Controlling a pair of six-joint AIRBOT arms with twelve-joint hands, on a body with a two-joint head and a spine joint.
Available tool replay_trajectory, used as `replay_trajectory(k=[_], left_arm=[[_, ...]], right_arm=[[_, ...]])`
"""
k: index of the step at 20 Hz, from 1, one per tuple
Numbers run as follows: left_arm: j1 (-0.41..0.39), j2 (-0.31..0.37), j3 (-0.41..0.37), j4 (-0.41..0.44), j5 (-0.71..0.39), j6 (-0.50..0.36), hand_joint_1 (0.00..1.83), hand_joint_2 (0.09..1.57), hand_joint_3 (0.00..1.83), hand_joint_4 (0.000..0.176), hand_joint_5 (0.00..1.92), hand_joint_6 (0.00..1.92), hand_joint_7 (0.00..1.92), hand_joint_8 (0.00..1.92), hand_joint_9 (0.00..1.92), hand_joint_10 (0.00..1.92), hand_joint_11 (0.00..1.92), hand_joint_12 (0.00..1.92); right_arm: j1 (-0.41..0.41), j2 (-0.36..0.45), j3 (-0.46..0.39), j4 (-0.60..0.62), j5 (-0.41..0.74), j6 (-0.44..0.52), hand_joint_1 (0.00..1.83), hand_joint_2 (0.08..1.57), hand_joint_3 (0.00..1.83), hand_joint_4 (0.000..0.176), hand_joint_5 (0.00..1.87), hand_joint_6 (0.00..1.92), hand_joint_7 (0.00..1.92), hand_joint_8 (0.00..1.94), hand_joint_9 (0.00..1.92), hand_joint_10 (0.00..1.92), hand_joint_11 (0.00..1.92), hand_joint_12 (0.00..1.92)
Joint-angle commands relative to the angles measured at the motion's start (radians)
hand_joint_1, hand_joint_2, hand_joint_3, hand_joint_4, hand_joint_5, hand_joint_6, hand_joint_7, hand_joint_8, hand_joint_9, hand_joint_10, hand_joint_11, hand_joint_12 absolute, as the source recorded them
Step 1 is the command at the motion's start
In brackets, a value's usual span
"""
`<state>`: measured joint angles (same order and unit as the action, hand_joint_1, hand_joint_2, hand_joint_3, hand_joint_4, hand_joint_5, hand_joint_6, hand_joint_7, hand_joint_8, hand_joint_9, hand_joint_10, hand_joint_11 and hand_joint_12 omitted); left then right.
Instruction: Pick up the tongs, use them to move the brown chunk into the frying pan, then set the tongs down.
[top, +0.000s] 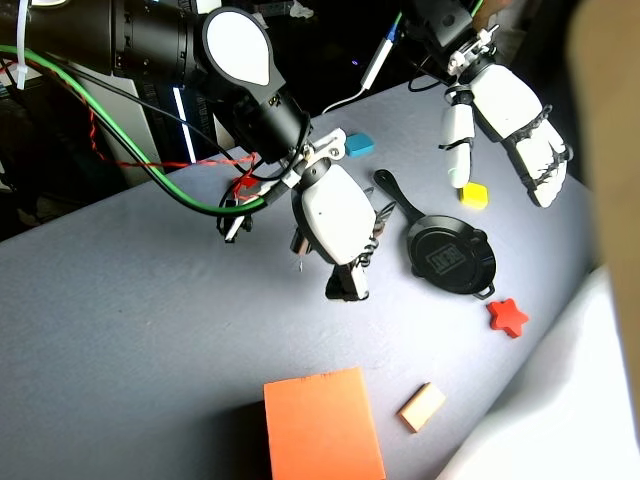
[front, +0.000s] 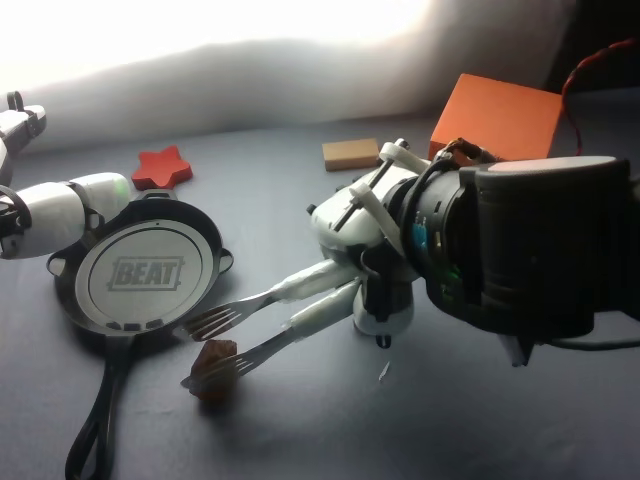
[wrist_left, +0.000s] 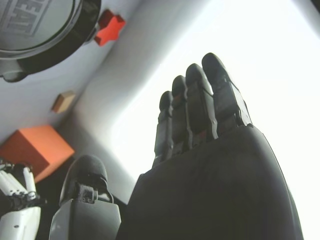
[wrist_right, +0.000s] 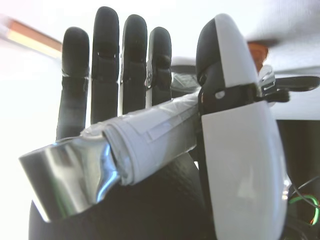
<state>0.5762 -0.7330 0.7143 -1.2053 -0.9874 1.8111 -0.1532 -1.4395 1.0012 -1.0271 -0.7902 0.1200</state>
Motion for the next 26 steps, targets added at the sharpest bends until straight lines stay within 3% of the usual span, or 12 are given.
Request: replay_trajectory(k=[1, 15, 21, 22, 23, 24, 26], left_arm=[[-0.009, 0.006, 0.005, 0.061, -0.088, 0.002, 0.00, 1.16, 0.00, 0.000, 0.15, 0.00, 0.21, 0.00, 0.19, 0.00, 0.00, 0.53], [-0.008, 0.006, 0.004, 0.059, -0.088, 0.003, 0.00, 1.13, 0.00, 0.000, 0.16, 0.00, 0.22, 0.00, 0.20, 0.01, 0.00, 0.56], [-0.005, 0.006, 0.003, 0.059, -0.088, 0.007, 0.00, 1.14, 0.00, 0.000, 0.16, 0.01, 0.21, 0.01, 0.19, 0.01, 0.00, 0.52], [-0.005, 0.006, 0.003, 0.059, -0.088, 0.009, 0.00, 1.15, 0.00, 0.000, 0.16, 0.01, 0.21, 0.00, 0.18, 0.00, 0.00, 0.52], [-0.005, 0.006, 0.004, 0.059, -0.088, 0.010, 0.00, 1.14, 0.00, 0.000, 0.16, 0.00, 0.20, 0.00, 0.18, 0.00, 0.00, 0.50], [-0.005, 0.006, 0.005, 0.059, -0.088, 0.010, 0.00, 1.15, 0.00, 0.000, 0.14, 0.00, 0.19, 0.00, 0.17, 0.00, 0.00, 0.47], [-0.004, 0.006, 0.007, 0.059, -0.088, 0.011, 0.00, 1.14, 0.00, 0.000, 0.15, 0.01, 0.19, 0.00, 0.18, 0.00, 0.00, 0.50]], right_arm=[[0.002, 0.003, 0.003, -0.060, 0.026, 0.005, 1.03, 1.21, 0.00, 0.000, 0.86, 0.01, 0.93, 0.01, 0.88, 0.06, 0.37, 1.38], [-0.026, -0.027, 0.039, -0.059, 0.051, 0.004, 0.99, 1.23, 0.00, 0.000, 0.85, 0.00, 0.92, 0.00, 0.87, 0.05, 0.34, 1.39], [-0.031, -0.032, 0.042, -0.059, 0.059, -0.007, 1.03, 1.21, 0.00, 0.000, 0.90, 0.02, 0.97, 0.02, 0.92, 0.07, 0.41, 1.36], [-0.030, -0.031, 0.043, -0.059, 0.059, -0.007, 1.08, 1.18, 0.09, 0.000, 0.81, 1.02, 1.00, 0.01, 0.94, 0.08, 0.45, 1.35], [-0.029, -0.030, 0.045, -0.059, 0.058, -0.008, 1.09, 1.22, 0.04, 0.000, 0.75, 1.27, 1.03, 0.02, 0.96, 0.09, 0.46, 1.38], [-0.028, -0.028, 0.046, -0.059, 0.058, -0.009, 1.09, 1.24, 0.01, 0.000, 0.74, 1.32, 1.04, 0.02, 0.97, 0.10, 0.46, 1.39], [-0.025, -0.025, 0.046, -0.059, 0.058, -0.012, 1.11, 1.21, 0.00, 0.000, 0.80, 1.24, 1.09, 0.03, 1.02, 0.13, 0.51, 1.39]])
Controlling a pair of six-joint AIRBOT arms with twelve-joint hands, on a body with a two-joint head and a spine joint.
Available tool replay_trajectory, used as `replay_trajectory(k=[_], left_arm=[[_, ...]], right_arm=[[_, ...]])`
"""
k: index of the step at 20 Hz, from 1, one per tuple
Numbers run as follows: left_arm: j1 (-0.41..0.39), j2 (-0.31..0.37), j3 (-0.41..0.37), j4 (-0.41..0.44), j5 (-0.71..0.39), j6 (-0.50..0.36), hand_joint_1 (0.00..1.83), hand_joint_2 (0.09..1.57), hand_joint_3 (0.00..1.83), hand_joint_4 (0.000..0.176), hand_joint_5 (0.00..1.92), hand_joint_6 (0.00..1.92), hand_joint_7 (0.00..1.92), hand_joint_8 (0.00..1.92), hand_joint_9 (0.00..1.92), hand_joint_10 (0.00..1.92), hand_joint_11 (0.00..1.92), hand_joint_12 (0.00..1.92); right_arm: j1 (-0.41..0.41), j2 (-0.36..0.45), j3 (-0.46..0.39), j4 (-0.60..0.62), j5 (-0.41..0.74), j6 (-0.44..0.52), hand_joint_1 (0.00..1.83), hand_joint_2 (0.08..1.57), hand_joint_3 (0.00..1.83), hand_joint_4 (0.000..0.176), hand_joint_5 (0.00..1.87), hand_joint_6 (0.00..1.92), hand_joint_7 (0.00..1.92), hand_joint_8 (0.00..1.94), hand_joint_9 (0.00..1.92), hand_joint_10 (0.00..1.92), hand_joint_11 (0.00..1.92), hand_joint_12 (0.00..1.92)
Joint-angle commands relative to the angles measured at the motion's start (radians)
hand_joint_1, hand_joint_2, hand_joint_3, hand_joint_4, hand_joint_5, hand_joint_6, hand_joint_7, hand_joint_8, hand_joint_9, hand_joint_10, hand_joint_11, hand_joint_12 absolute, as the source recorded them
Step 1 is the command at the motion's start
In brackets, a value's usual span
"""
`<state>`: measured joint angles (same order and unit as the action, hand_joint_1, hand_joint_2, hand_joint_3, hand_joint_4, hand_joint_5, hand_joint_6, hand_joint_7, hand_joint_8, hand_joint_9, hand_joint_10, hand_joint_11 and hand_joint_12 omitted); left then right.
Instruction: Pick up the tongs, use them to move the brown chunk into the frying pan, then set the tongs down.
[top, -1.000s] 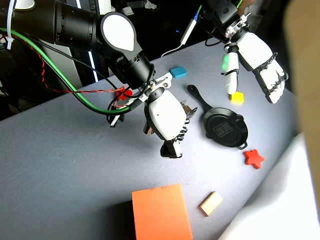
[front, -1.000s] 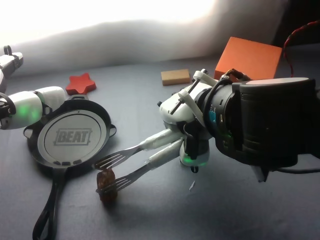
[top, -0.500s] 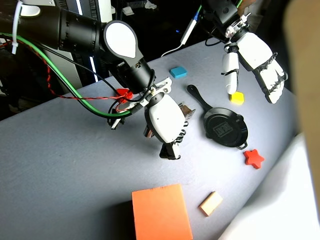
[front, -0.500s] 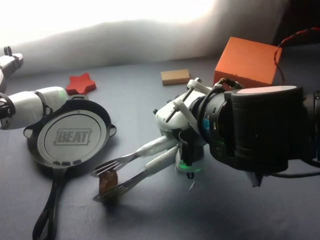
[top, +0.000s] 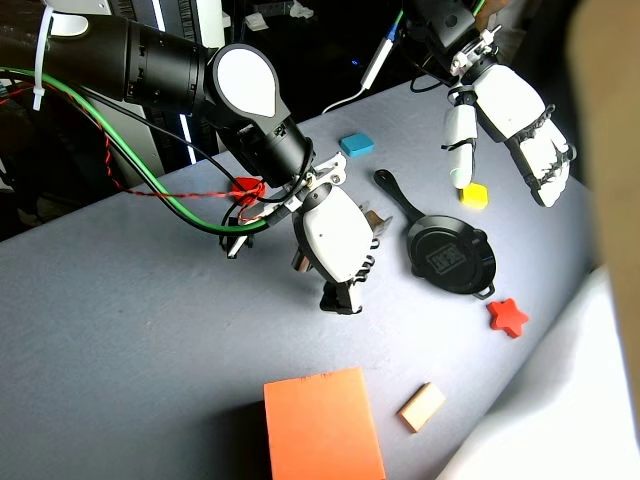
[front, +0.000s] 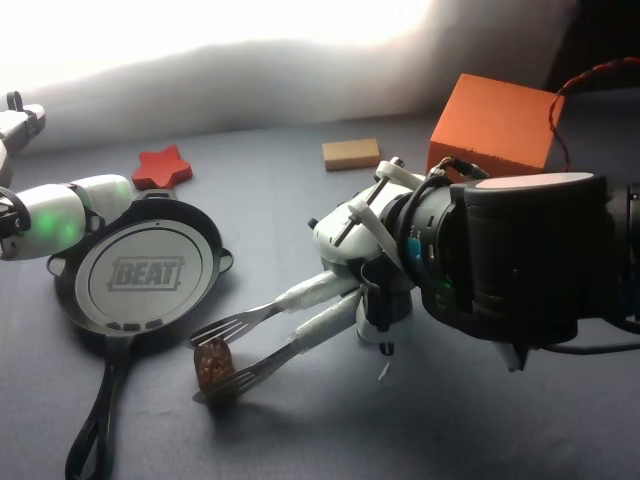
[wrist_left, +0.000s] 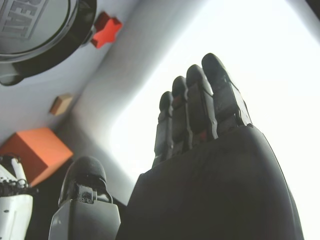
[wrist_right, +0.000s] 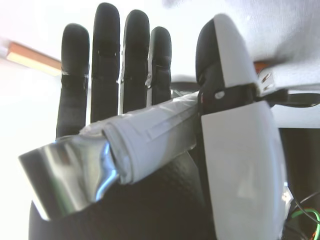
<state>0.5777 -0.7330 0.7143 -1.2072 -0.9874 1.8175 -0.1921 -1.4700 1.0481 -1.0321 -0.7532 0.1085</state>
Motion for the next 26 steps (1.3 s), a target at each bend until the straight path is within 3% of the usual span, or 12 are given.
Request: replay_trajectory(k=[1, 5, 6, 7, 11, 13, 14, 15, 16, 18, 20, 26], left_arm=[[-0.005, 0.006, 0.007, 0.061, -0.088, 0.004, 0.00, 1.15, 0.00, 0.000, 0.15, 0.00, 0.19, 0.00, 0.17, 0.00, 0.00, 0.49], [-0.004, 0.006, 0.007, 0.061, -0.088, 0.004, 0.00, 1.15, 0.00, 0.000, 0.14, 0.00, 0.20, 0.00, 0.18, 0.00, 0.00, 0.49], [-0.004, 0.006, 0.007, 0.061, -0.088, 0.004, 0.00, 1.15, 0.00, 0.000, 0.15, 0.00, 0.20, 0.01, 0.18, 0.00, 0.00, 0.49], [-0.004, 0.006, 0.007, 0.061, -0.088, 0.004, 0.00, 1.15, 0.00, 0.000, 0.15, 0.00, 0.20, 0.00, 0.18, 0.00, 0.00, 0.47], [-0.003, 0.006, 0.006, 0.061, -0.088, 0.004, 0.00, 1.16, 0.00, 0.000, 0.15, 0.00, 0.21, 0.00, 0.19, 0.00, 0.00, 0.49], [-0.003, 0.006, 0.006, 0.061, -0.088, 0.004, 0.00, 1.15, 0.00, 0.000, 0.16, 0.01, 0.22, 0.00, 0.19, 0.00, 0.00, 0.52], [-0.006, 0.007, 0.009, 0.061, -0.088, 0.004, 0.00, 1.16, 0.00, 0.000, 0.17, 0.00, 0.23, 0.00, 0.20, 0.00, 0.00, 0.58], [-0.007, 0.007, 0.010, 0.061, -0.088, 0.004, 0.00, 1.16, 0.00, 0.000, 0.17, 0.00, 0.24, 0.00, 0.21, 0.01, 0.00, 0.60], [-0.008, 0.007, 0.012, 0.061, -0.088, 0.004, 0.00, 1.17, 0.00, 0.000, 0.17, 0.00, 0.24, 0.00, 0.21, 0.01, 0.00, 0.59], [-0.010, 0.007, 0.016, 0.061, -0.088, 0.004, 0.00, 1.16, 0.00, 0.000, 0.17, 0.00, 0.23, 0.00, 0.21, 0.00, 0.00, 0.59], [-0.009, 0.006, 0.019, 0.061, -0.088, 0.004, 0.00, 1.15, 0.00, 0.000, 0.18, 0.00, 0.23, 0.00, 0.20, 0.00, 0.00, 0.57], [-0.003, 0.006, 0.020, 0.062, -0.088, 0.005, 0.00, 1.15, 0.00, 0.000, 0.16, 0.00, 0.23, 0.00, 0.20, 0.00, 0.00, 0.54]], right_arm=[[0.014, 0.006, -0.001, -0.054, 0.021, -0.001, 1.12, 1.20, 0.00, 0.000, 0.83, 1.20, 1.12, 0.03, 1.04, 0.15, 0.50, 1.41], [0.019, 0.005, -0.001, -0.054, 0.023, -0.002, 1.13, 1.16, 0.00, 0.000, 0.90, 1.10, 1.21, 0.05, 1.11, 0.21, 0.55, 1.46], [0.019, 0.005, -0.001, -0.054, 0.023, -0.002, 1.21, 1.12, 0.00, 0.000, 0.98, 1.02, 1.09, 0.68, 1.15, 0.27, 0.62, 1.47], [0.019, 0.005, -0.002, -0.054, 0.023, -0.002, 1.22, 1.12, 0.00, 0.014, 0.97, 1.04, 1.04, 0.86, 1.14, 0.41, 0.63, 1.50], [0.019, 0.005, -0.002, -0.055, 0.025, -0.004, 1.25, 1.08, 0.00, 0.000, 0.96, 1.00, 1.19, 0.72, 1.19, 0.66, 0.79, 1.51], [0.019, 0.008, -0.004, -0.054, 0.022, -0.006, 1.13, 1.15, 0.00, 0.000, 0.92, 1.09, 1.28, 0.39, 1.17, 0.78, 0.80, 1.55], [0.011, 0.044, -0.050, -0.053, 0.018, -0.011, 0.58, 1.39, 0.01, 0.000, 1.00, 1.39, 1.30, 1.07, 1.16, 1.16, 0.82, 1.65], [0.011, 0.048, -0.054, -0.052, 0.018, -0.011, 0.49, 1.43, 0.02, 0.000, 1.07, 1.64, 1.33, 1.46, 1.23, 1.54, 0.92, 1.81], [0.012, 0.055, -0.059, -0.050, 0.018, -0.012, 0.40, 1.50, 0.02, 0.000, 1.23, 1.90, 1.48, 1.91, 1.51, 1.91, 1.37, 1.92], [0.018, 0.066, -0.062, -0.028, 0.018, -0.021, 0.46, 1.54, 0.01, 0.156, 1.31, 1.92, 1.57, 1.94, 1.70, 1.92, 1.71, 1.92], [0.023, 0.074, -0.062, -0.026, 0.017, -0.022, 0.65, 1.52, 0.00, 0.175, 1.29, 1.92, 1.54, 1.94, 1.66, 1.92, 1.71, 1.92], [0.047, 0.111, -0.092, 0.011, 0.013, -0.047, 0.76, 1.50, 0.00, 0.176, 1.30, 1.92, 1.53, 1.94, 1.65, 1.92, 1.72, 1.92]])
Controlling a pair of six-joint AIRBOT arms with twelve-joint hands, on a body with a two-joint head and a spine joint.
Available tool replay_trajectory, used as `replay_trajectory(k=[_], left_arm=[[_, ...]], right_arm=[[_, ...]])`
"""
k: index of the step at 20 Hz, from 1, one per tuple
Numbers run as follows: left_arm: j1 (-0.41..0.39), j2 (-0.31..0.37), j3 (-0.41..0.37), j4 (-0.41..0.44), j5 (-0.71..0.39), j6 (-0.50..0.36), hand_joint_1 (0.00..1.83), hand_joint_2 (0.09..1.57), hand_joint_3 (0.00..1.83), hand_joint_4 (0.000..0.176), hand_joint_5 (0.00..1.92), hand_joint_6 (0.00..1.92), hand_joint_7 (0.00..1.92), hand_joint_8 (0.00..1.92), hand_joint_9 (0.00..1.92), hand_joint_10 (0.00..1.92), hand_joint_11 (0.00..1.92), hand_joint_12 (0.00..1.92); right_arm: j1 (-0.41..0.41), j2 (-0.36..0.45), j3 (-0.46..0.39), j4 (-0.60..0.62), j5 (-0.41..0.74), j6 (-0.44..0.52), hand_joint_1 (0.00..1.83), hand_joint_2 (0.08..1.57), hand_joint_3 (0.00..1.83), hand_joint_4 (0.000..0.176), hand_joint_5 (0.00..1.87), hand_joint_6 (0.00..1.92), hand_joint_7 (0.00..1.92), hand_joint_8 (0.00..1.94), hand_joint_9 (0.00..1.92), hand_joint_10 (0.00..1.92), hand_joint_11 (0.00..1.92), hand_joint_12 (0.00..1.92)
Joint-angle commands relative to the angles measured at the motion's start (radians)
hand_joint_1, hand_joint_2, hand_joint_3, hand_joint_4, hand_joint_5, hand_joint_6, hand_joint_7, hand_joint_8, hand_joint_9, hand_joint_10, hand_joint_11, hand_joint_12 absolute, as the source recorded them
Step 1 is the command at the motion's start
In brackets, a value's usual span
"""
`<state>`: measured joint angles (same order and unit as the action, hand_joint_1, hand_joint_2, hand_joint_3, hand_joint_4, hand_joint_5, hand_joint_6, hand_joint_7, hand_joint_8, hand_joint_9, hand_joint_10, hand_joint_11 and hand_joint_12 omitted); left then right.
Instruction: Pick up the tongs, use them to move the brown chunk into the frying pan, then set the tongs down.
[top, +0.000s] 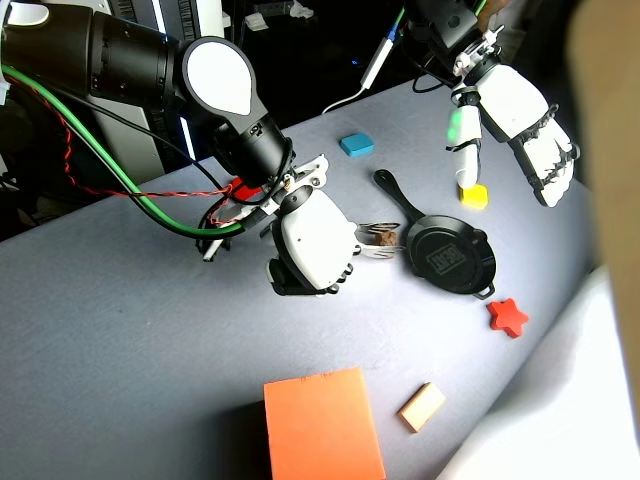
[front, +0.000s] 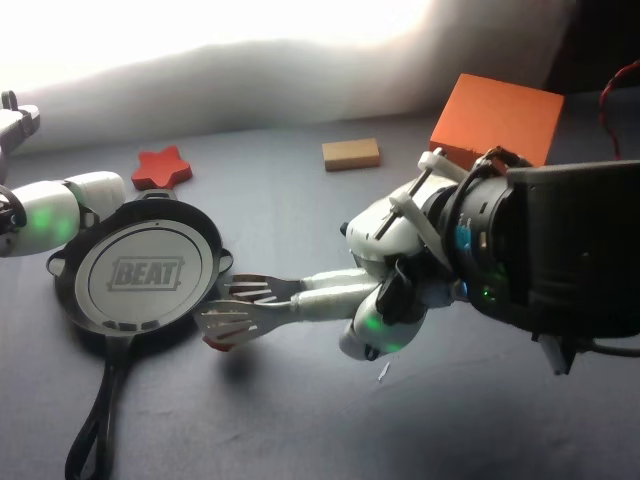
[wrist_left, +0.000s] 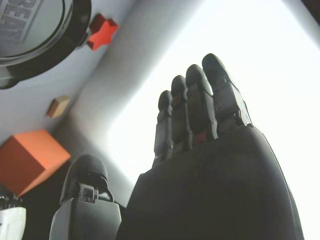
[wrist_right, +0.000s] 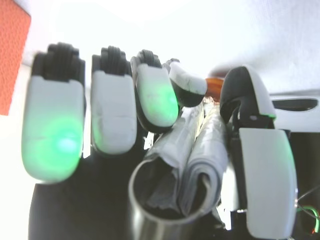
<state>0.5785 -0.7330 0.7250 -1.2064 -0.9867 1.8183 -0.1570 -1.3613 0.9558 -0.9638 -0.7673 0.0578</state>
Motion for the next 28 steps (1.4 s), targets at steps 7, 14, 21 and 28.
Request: replay_trajectory(k=[7, 14, 21, 28], left_arm=[[-0.005, 0.006, 0.017, 0.061, -0.089, 0.011, 0.00, 1.14, 0.00, 0.000, 0.17, 0.00, 0.24, 0.00, 0.21, 0.00, 0.00, 0.59], [-0.004, 0.006, 0.043, 0.061, -0.089, 0.010, 0.00, 1.15, 0.00, 0.000, 0.18, 0.01, 0.23, 0.01, 0.21, 0.01, 0.00, 0.60], [-0.004, 0.006, 0.054, 0.061, -0.089, 0.011, 0.00, 1.15, 0.00, 0.000, 0.16, 0.00, 0.22, 0.00, 0.19, 0.00, 0.00, 0.55], [-0.009, 0.006, 0.052, 0.061, -0.089, 0.011, 0.00, 1.17, 0.00, 0.000, 0.17, 0.00, 0.22, 0.00, 0.20, 0.00, 0.00, 0.57]], right_arm=[[0.098, -0.042, 0.101, -0.059, 0.099, -0.004, 0.79, 1.48, 0.00, 0.176, 1.30, 1.92, 1.51, 1.94, 1.63, 1.92, 1.70, 1.92], [0.044, -0.204, 0.288, -0.238, 0.260, -0.006, 0.79, 1.48, 0.00, 0.176, 1.28, 1.92, 1.52, 1.94, 1.64, 1.92, 1.69, 1.92], [-0.018, -0.294, 0.411, -0.362, 0.303, 0.076, 0.79, 1.46, 0.00, 0.176, 1.22, 1.92, 1.47, 1.94, 1.59, 1.92, 1.61, 1.92], [-0.045, -0.320, 0.438, -0.447, 0.307, 0.119, 0.45, 1.53, 0.00, 0.000, 0.96, 1.81, 1.24, 1.70, 1.27, 1.91, 1.26, 1.92]])
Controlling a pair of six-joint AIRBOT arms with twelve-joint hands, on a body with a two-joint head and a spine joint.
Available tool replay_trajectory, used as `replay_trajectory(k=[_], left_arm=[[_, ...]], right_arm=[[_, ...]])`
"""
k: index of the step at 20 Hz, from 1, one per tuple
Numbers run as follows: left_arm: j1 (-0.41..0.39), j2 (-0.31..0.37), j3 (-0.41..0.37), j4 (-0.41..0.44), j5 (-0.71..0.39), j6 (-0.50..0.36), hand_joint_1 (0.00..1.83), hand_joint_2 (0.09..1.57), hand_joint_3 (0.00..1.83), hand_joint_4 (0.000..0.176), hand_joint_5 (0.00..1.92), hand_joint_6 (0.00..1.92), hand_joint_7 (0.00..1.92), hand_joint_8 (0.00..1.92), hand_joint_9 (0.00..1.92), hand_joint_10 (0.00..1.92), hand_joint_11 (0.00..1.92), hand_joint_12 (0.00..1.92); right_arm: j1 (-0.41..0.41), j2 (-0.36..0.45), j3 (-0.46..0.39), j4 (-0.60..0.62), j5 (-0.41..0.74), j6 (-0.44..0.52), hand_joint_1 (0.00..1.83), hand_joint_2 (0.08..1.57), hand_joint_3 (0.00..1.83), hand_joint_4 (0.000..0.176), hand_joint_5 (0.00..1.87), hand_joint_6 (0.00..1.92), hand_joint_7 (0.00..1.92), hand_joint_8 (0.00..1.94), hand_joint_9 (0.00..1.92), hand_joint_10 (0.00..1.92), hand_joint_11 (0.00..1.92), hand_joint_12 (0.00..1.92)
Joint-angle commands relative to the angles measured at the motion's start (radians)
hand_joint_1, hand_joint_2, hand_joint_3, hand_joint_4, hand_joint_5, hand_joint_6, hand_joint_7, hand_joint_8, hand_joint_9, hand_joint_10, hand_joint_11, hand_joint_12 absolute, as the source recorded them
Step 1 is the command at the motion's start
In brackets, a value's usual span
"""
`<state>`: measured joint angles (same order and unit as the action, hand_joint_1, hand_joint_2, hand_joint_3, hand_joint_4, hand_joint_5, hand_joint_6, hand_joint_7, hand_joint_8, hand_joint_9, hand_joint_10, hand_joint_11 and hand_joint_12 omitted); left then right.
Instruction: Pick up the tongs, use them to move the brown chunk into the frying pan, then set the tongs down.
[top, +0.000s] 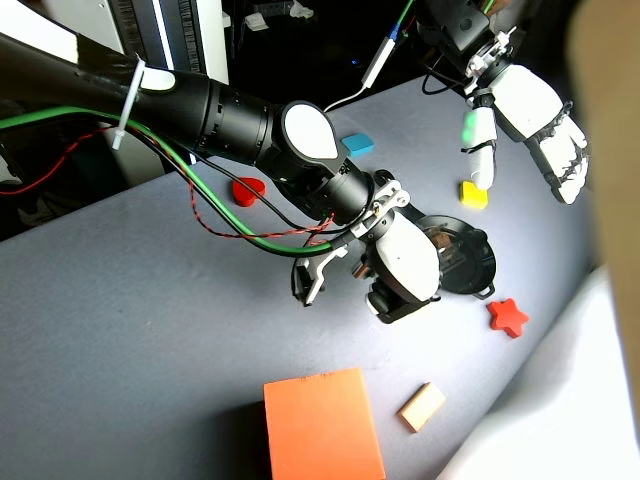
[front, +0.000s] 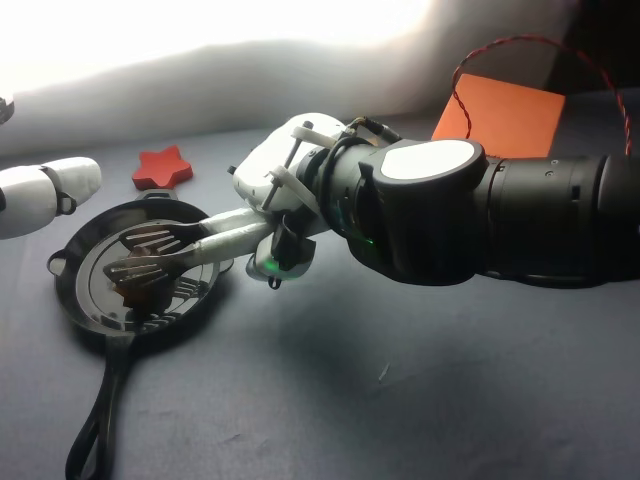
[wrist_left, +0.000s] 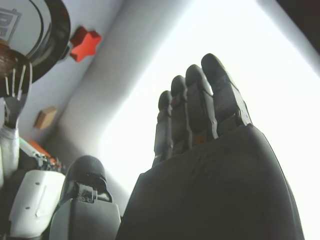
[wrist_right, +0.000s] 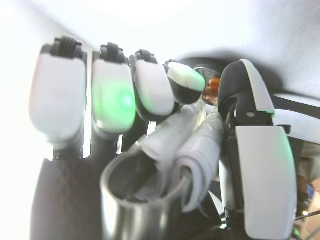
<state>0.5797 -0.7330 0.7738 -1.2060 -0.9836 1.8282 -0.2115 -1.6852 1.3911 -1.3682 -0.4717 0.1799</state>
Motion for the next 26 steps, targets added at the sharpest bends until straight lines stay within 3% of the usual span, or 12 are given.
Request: replay_trajectory(k=[1, 3, 5, 6, 8, 10, 14, 18, 20, 22, 26], left_arm=[[-0.011, 0.006, 0.000, 0.060, -0.092, 0.001, 0.00, 1.18, 0.00, 0.000, 0.18, 0.01, 0.23, 0.01, 0.20, 0.00, 0.00, 0.57], [-0.011, 0.006, -0.001, 0.060, -0.092, 0.001, 0.00, 1.18, 0.00, 0.000, 0.18, 0.01, 0.23, 0.01, 0.20, 0.00, 0.00, 0.57], [-0.011, 0.006, -0.002, 0.060, -0.092, 0.001, 0.00, 1.18, 0.01, 0.000, 0.18, 0.01, 0.23, 0.01, 0.21, 0.01, 0.00, 0.57], [-0.011, 0.006, -0.002, 0.060, -0.092, 0.001, 0.00, 1.17, 0.00, 0.000, 0.17, 0.00, 0.22, 0.00, 0.20, 0.00, 0.00, 0.56], [-0.013, 0.006, -0.002, 0.060, -0.094, 0.001, 0.00, 1.17, 0.00, 0.000, 0.18, 0.00, 0.23, 0.00, 0.21, 0.01, 0.00, 0.59], [-0.015, 0.006, -0.002, 0.059, -0.095, 0.001, 0.00, 1.17, 0.00, 0.000, 0.19, 0.00, 0.25, 0.00, 0.22, 0.01, 0.00, 0.59], [-0.015, 0.006, -0.006, 0.058, -0.095, 0.001, 0.00, 1.17, 0.00, 0.000, 0.18, 0.00, 0.24, 0.00, 0.22, 0.00, 0.00, 0.59], [-0.014, 0.006, -0.009, 0.058, -0.095, 0.001, 0.00, 1.17, 0.00, 0.000, 0.16, 0.00, 0.23, 0.00, 0.20, 0.00, 0.00, 0.56], [-0.014, 0.006, -0.009, 0.057, -0.095, 0.001, 0.00, 1.17, 0.00, 0.000, 0.16, 0.00, 0.23, 0.00, 0.20, 0.00, 0.00, 0.57], [-0.014, 0.006, -0.010, 0.057, -0.095, 0.001, 0.00, 1.18, 0.00, 0.000, 0.16, 0.01, 0.22, 0.00, 0.19, 0.00, 0.00, 0.54], [-0.013, 0.006, -0.015, 0.053, -0.095, 0.001, 0.00, 1.17, 0.00, 0.000, 0.17, 0.00, 0.22, 0.00, 0.20, 0.00, 0.00, 0.60]], right_arm=[[0.010, 0.004, 0.003, -0.042, 0.011, 0.001, 0.48, 1.52, 0.00, 0.000, 0.83, 1.63, 1.15, 1.58, 1.17, 1.87, 1.13, 1.92], [0.010, 0.004, 0.003, -0.042, 0.007, 0.001, 0.48, 1.52, 0.00, 0.000, 0.83, 1.63, 1.15, 1.58, 1.17, 1.87, 1.13, 1.92], [0.014, 0.007, 0.003, -0.042, 0.005, 0.001, 0.48, 1.46, 0.00, 0.000, 0.79, 0.97, 1.01, 1.06, 0.89, 1.44, 0.71, 1.83], [0.017, 0.009, 0.003, -0.042, 0.004, 0.001, 0.48, 1.45, 0.00, 0.000, 0.83, 0.74, 0.99, 0.79, 0.84, 1.23, 0.62, 1.74], [0.023, 0.016, 0.000, -0.042, 0.007, 0.001, 0.46, 1.44, 0.00, 0.000, 0.82, 0.62, 0.96, 0.68, 0.81, 1.16, 0.59, 1.66], [0.030, 0.021, -0.001, -0.042, 0.008, 0.000, 0.58, 1.38, 0.00, 0.000, 0.81, 0.52, 0.89, 0.68, 0.72, 1.15, 0.51, 1.67], [0.043, 0.030, -0.003, -0.042, 0.008, -0.002, 0.60, 1.35, 0.00, 0.000, 0.82, 0.48, 0.88, 0.70, 0.71, 1.13, 0.48, 1.63], [0.064, 0.051, -0.022, -0.043, 0.021, -0.005, 0.51, 1.38, 0.00, 0.000, 0.70, 0.62, 0.75, 0.88, 0.61, 1.20, 0.40, 1.64], [0.074, 0.072, -0.049, -0.043, 0.017, -0.016, 0.50, 1.38, 0.00, 0.000, 0.66, 0.67, 0.74, 0.80, 0.62, 1.15, 0.38, 1.63], [0.080, 0.107, -0.094, -0.043, 0.003, -0.025, 0.52, 1.36, 0.00, 0.000, 0.64, 0.65, 0.75, 0.77, 0.62, 1.15, 0.37, 1.67], [0.067, 0.265, -0.286, -0.111, -0.001, -0.007, 0.51, 1.36, 0.00, 0.000, 0.63, 0.62, 0.74, 0.75, 0.61, 1.14, 0.36, 1.67]])
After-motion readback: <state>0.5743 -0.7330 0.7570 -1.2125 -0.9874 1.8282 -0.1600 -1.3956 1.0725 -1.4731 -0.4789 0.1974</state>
